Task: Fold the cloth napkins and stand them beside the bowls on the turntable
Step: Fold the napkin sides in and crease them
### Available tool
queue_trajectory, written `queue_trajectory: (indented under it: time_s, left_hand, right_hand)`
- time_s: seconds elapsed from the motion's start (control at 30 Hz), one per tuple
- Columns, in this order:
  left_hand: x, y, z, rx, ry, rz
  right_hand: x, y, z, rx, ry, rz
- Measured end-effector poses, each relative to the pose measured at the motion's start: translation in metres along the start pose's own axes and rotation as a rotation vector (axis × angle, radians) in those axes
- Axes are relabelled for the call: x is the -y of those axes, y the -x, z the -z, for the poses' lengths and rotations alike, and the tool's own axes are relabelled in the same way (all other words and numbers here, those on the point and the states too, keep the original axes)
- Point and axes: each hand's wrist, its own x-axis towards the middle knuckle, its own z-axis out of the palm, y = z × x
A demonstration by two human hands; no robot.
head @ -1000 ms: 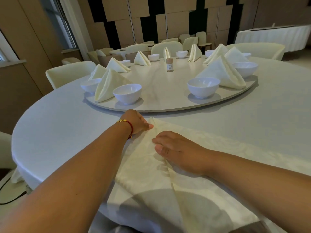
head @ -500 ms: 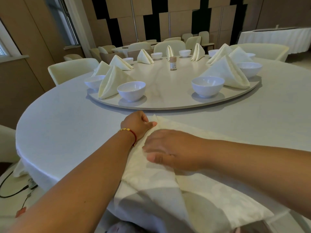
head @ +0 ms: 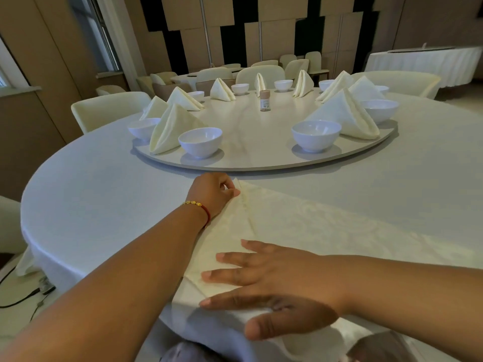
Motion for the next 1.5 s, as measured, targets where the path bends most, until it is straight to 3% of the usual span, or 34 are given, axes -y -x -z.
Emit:
queue_trajectory:
  time_s: [0.17, 0.43, 0.53, 0.63, 0.73, 0.83, 0.9, 1.13, 1.5]
  left_hand:
    - [-0.005, 0.009, 0.008, 0.075, -0.089, -0.023]
    - [-0.008, 0.034, 0.000, 0.151, -0.424, -0.148]
    - [-0.007, 0.036, 0.002, 0.183, -0.411, -0.138]
    - [-0.008, 0.038, 0.003, 0.221, -0.402, -0.108]
    - [-0.011, 0.039, 0.005, 0.248, -0.394, -0.094]
    - [-0.008, 0.038, 0.007, 0.265, -0.349, -0.084]
    - [-0.008, 0.038, 0.008, 0.279, -0.314, -0.075]
    - [-0.004, 0.035, 0.007, 0.250, -0.238, -0.062]
    - [0.009, 0.025, 0.001, 0.211, -0.205, -0.064]
  right_hand:
    - [0.000, 0.000, -0.001, -0.010, -0.001, -0.006]
    - [0.004, 0.004, -0.006, -0.037, 0.017, -0.012]
    - [0.008, 0.017, 0.000, -0.088, -0.161, -0.014]
    - [-0.010, 0.033, 0.013, -0.385, -0.408, -0.237]
    - [-0.057, 0.045, 0.024, -0.580, -0.285, -0.638]
    - [-0.097, 0.054, 0.030, -0.476, -0.251, -0.971]
    - [-0.110, 0.054, 0.029, -0.381, -0.228, -1.054]
    - [-0.108, 0.057, 0.044, -0.211, -0.331, -1.090]
    - [-0.085, 0.186, 0.033, -0.196, -0.753, -1.092]
